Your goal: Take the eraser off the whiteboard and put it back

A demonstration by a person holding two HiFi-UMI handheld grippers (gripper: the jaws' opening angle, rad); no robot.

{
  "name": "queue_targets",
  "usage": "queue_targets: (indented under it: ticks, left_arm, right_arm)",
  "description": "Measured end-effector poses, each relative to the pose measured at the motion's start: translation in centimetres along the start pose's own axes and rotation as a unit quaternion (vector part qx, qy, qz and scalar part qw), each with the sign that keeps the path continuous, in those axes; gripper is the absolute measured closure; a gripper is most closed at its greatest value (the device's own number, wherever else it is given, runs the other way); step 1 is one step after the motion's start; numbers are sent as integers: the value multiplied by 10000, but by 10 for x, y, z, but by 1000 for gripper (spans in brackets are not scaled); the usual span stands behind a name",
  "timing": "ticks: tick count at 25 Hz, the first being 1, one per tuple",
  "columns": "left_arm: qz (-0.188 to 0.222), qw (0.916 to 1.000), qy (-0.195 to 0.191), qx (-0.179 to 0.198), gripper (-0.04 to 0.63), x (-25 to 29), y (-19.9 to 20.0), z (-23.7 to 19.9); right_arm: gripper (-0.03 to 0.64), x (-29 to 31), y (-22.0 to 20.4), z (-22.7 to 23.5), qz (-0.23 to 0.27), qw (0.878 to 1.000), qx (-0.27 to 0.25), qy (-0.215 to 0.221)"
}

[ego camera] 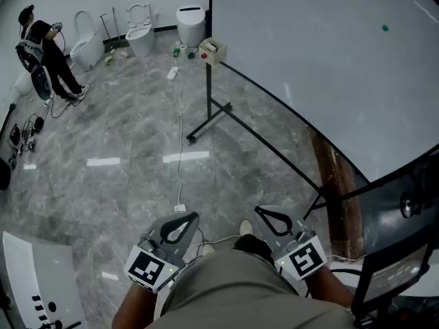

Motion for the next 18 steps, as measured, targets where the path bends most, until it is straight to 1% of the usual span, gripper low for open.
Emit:
queue_targets:
  ticks: [3,5,8,14,18]
  left_arm:
    - [-18,10000,43,33,589,18,-2,0]
    - [-83,9999,102,-25,589,34,1,-1]
    - [-151,9995,249,-127,589,63,12,-2]
    - [-239,9978,583,-216,589,120,29,-13]
    - [-310,9961,783,-246,589,153,38,-13]
  right_arm:
    - [614,1,-3,19,-6,10000,28,92]
    - [614,2,-5,36,-15,9999,61,149]
    - [612,3,-6,69,-42,9996,60,259]
    - [609,9,-9,142,-29,9991,20,426]
    - [603,7,-17,180,-92,9983,79,573]
Point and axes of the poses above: the fingertips, and each gripper's own axes: x forward along the fingers, z to its right, y out of its top, the point moved 2 cm from there along -x, backward along the fingers, and after that the axes turned 10 degrees about x, right-handed, at the moved point
